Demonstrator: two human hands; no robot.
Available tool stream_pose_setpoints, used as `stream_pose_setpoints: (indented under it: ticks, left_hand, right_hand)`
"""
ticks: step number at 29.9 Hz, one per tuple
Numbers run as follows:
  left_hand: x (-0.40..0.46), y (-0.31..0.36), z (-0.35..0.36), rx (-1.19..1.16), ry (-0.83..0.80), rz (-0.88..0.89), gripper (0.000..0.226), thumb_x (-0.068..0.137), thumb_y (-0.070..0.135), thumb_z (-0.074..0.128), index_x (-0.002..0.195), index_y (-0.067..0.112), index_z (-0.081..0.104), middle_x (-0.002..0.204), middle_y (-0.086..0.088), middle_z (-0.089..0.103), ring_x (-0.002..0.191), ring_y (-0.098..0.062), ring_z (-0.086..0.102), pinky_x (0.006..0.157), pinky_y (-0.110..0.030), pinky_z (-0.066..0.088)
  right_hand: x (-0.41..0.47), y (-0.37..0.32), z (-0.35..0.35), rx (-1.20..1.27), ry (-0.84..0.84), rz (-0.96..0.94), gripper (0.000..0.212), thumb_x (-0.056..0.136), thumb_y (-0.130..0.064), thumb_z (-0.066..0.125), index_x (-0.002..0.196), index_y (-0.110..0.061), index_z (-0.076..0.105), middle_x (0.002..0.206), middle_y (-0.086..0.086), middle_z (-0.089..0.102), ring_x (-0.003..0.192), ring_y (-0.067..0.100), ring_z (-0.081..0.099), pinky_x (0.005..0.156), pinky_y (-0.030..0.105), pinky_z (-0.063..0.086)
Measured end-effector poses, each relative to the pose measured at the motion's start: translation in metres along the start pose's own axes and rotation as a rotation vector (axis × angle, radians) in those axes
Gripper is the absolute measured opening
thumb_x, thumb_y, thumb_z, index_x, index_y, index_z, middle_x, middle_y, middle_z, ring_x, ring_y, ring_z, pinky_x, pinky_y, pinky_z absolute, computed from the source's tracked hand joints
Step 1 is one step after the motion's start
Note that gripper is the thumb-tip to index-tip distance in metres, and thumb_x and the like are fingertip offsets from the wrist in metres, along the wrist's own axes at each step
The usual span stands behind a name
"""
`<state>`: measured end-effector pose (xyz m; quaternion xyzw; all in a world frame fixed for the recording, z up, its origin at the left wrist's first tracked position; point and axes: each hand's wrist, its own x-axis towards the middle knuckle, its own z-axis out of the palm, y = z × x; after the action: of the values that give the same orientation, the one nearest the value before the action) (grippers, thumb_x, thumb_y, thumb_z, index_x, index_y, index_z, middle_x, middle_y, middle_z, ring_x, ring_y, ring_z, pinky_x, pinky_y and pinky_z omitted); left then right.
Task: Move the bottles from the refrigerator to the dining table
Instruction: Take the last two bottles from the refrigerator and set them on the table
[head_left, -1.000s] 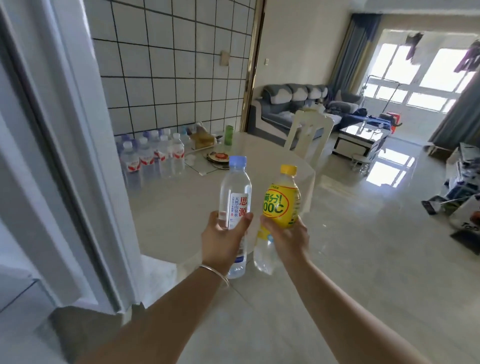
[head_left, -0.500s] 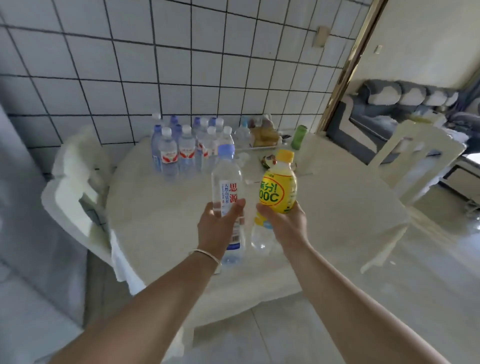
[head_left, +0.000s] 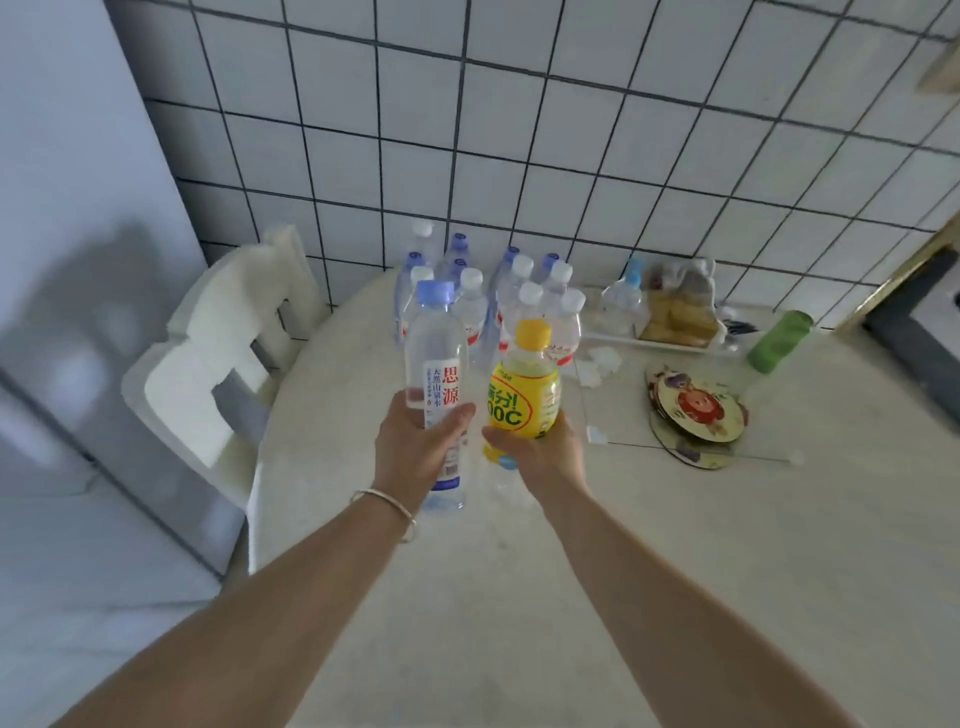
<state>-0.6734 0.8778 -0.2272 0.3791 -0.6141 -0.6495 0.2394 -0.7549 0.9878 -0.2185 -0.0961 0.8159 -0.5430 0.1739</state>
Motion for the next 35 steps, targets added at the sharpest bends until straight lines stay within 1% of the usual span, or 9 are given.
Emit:
stream_pose_setpoints:
  ticks: [4,8,11,15,18,25,29,33,35]
  left_hand:
    - [0.054,-0.017,0.000,0.071,0.081,-0.008,0.046,0.069,0.027,0.079,0.102,0.007,0.056,0.089,-0.006,0.069,0.075,-0.015,0.067,0.066,-0.024,0.048]
    - [0.104,-0.037,0.005,0.043,0.104,-0.065,0.042,0.070,0.011,0.079,0.100,0.007,0.050,0.087,-0.005,0.067,0.076,-0.018,0.065,0.074,-0.031,0.050]
    - [0.133,-0.049,0.012,0.032,0.082,-0.090,0.041,0.069,0.002,0.077,0.098,0.008,0.049,0.081,-0.001,0.064,0.069,-0.008,0.062,0.061,-0.015,0.049]
    - [0.158,-0.065,0.016,0.064,0.059,-0.089,0.046,0.058,0.010,0.083,0.086,0.027,0.049,0.086,-0.001,0.065,0.080,-0.019,0.066,0.076,-0.032,0.051]
    - [0.172,-0.075,0.018,0.075,0.037,-0.067,0.049,0.048,0.023,0.079,0.088,0.031,0.051,0.088,0.002,0.066,0.085,-0.020,0.066,0.080,-0.034,0.052]
    - [0.187,-0.088,0.022,0.131,0.044,0.047,0.066,0.049,0.020,0.080,0.107,0.027,0.048,0.093,0.018,0.060,0.092,-0.017,0.060,0.081,-0.025,0.046]
    - [0.193,-0.088,0.024,0.135,0.024,0.042,0.069,0.050,0.021,0.082,0.108,0.031,0.047,0.094,0.017,0.060,0.092,-0.013,0.060,0.073,-0.005,0.043]
    - [0.197,-0.092,0.020,0.120,-0.004,0.060,0.080,0.041,0.037,0.078,0.115,0.031,0.047,0.104,0.008,0.063,0.100,-0.015,0.062,0.087,-0.027,0.048]
    - [0.199,-0.094,0.018,0.144,-0.031,0.043,0.080,0.045,0.031,0.082,0.117,0.031,0.046,0.107,0.006,0.063,0.102,-0.016,0.062,0.090,-0.031,0.048]
  right_hand:
    - [0.050,0.007,0.025,-0.138,0.046,-0.023,0.056,0.057,-0.026,0.086,0.105,-0.016,0.059,0.104,0.000,0.049,0.100,0.022,0.055,0.085,0.035,0.048]
    - [0.093,0.017,0.049,-0.195,0.028,0.037,0.056,0.058,-0.030,0.085,0.106,-0.018,0.057,0.108,0.004,0.059,0.097,0.024,0.060,0.077,0.031,0.047]
    - [0.118,0.027,0.069,-0.229,0.022,0.080,0.057,0.060,-0.031,0.083,0.109,-0.016,0.057,0.108,0.003,0.061,0.096,0.023,0.061,0.077,0.031,0.048]
    - [0.139,0.043,0.089,-0.241,0.039,0.080,0.059,0.057,-0.035,0.083,0.107,-0.019,0.057,0.104,0.000,0.063,0.096,0.023,0.062,0.080,0.037,0.052]
    - [0.149,0.048,0.097,-0.233,0.052,0.053,0.061,0.055,-0.035,0.084,0.108,-0.021,0.057,0.104,-0.001,0.063,0.096,0.022,0.061,0.081,0.038,0.051]
    - [0.165,0.059,0.103,-0.233,0.052,-0.013,0.061,0.051,-0.030,0.087,0.104,-0.022,0.059,0.104,-0.004,0.062,0.095,0.020,0.061,0.081,0.036,0.051]
    - [0.168,0.064,0.103,-0.237,0.057,-0.042,0.061,0.050,-0.031,0.088,0.103,-0.024,0.060,0.101,-0.004,0.062,0.092,0.019,0.061,0.079,0.035,0.051]
    - [0.166,0.069,0.103,-0.232,0.052,-0.069,0.061,0.050,-0.032,0.087,0.103,-0.024,0.059,0.101,-0.004,0.062,0.091,0.020,0.061,0.079,0.037,0.052]
    - [0.165,0.070,0.104,-0.236,0.056,-0.080,0.062,0.050,-0.036,0.086,0.104,-0.023,0.059,0.101,-0.005,0.062,0.091,0.020,0.061,0.079,0.038,0.052]
